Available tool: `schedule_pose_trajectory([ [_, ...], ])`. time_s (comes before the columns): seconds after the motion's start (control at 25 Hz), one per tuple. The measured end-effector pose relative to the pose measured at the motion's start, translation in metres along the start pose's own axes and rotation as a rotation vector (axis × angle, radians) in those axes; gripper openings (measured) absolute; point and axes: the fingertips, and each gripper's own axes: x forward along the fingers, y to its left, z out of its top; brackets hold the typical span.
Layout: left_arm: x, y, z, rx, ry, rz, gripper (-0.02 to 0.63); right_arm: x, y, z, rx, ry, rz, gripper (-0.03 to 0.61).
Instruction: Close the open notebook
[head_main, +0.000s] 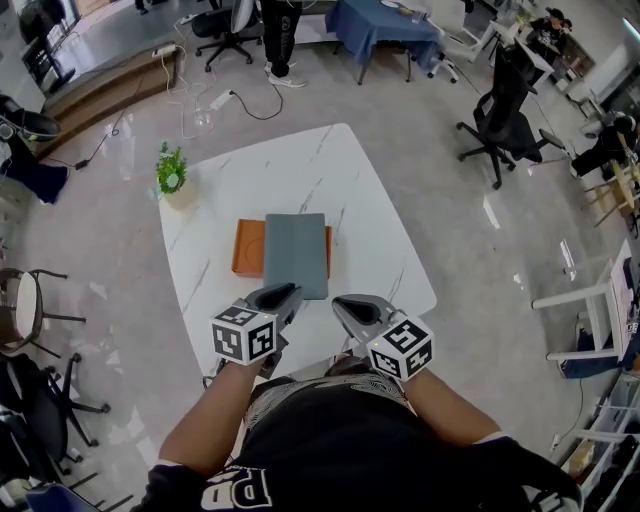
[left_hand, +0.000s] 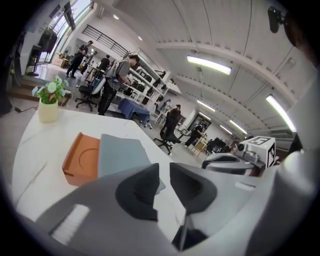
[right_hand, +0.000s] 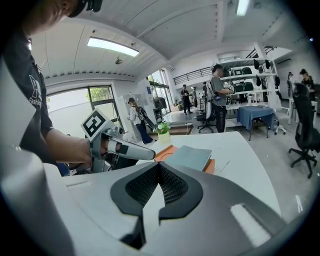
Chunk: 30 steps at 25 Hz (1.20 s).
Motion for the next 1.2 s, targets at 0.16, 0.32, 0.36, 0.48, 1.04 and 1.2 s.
schedule_pose_trajectory([
  [0.16,-0.024,0.005,0.012,0.018,-0.056,0.038,0.104,0.003,0.007,0.006,-0.011,-0.015,0.016,0.000],
  [0.32,-0.050,0.011,0.018,0.056,-0.089,0.096,0.069,0.008,0.015,0.011,-0.021,-0.016,0.033,0.000],
  [0.36,-0.055,0.013,0.018,0.064,-0.095,0.109,0.066,0.010,0.017,0.011,-0.022,-0.016,0.038,0.000],
  [0.48,-0.071,0.019,0.017,0.098,-0.102,0.151,0.061,0.015,0.022,0.012,-0.027,-0.018,0.051,0.000],
  [1.04,-0.113,0.038,-0.015,0.154,-0.059,0.255,0.058,0.018,0.019,0.002,-0.041,-0.007,0.005,0.000],
  [1.2,-0.117,0.043,-0.022,0.162,-0.050,0.271,0.058,0.013,0.012,-0.003,-0.038,-0.002,-0.027,-0.001],
])
